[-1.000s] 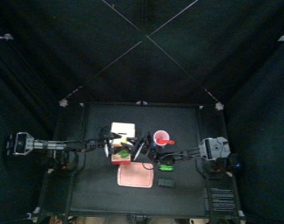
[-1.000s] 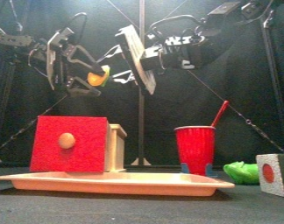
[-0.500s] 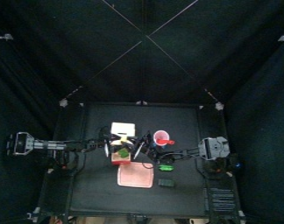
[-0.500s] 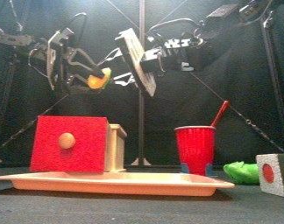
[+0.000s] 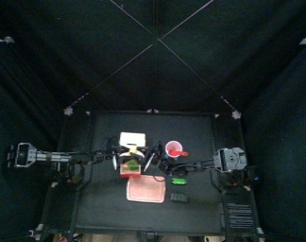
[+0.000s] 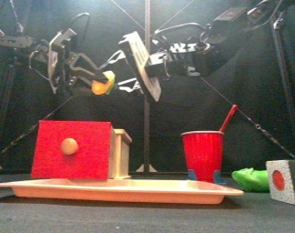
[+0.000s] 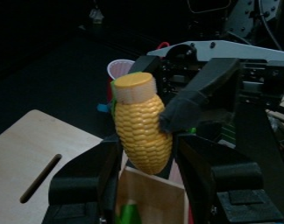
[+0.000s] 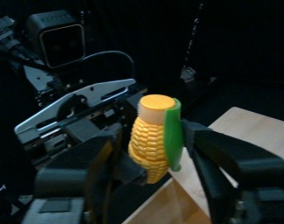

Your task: Reorient grip

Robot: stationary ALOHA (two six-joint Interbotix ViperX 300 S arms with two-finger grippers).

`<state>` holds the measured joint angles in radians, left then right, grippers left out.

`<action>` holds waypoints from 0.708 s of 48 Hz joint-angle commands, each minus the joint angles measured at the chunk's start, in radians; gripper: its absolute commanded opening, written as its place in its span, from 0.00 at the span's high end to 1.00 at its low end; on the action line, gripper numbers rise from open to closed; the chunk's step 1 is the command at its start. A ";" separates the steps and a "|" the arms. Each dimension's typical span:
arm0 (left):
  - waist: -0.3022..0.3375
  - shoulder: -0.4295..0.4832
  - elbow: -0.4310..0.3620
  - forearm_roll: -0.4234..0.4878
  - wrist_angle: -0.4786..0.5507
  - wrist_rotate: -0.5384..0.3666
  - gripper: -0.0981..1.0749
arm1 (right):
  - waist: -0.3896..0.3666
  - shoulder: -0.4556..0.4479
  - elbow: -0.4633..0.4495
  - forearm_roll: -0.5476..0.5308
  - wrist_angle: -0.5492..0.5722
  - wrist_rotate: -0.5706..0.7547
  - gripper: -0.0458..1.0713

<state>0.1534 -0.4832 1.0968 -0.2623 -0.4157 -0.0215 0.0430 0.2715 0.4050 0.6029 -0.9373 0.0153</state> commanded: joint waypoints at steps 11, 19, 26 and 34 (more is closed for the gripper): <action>-0.003 -0.103 0.057 0.081 -0.008 0.000 0.38 | 0.000 -0.067 0.038 -0.071 -0.008 0.000 0.03; -0.014 -0.163 0.101 0.153 -0.008 0.000 0.38 | -0.005 -0.091 0.077 -0.133 -0.008 -0.006 0.03; -0.037 -0.198 0.127 0.282 -0.011 0.002 0.38 | -0.005 -0.117 0.115 -0.275 -0.008 -0.006 0.03; -0.100 -0.193 0.149 0.468 -0.046 -0.005 0.38 | -0.014 -0.129 0.129 -0.483 -0.008 0.008 0.03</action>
<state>0.0936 -0.6811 1.2533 0.1181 -0.4295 -0.0245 0.0353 0.1902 0.5415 0.2163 -0.9373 0.0184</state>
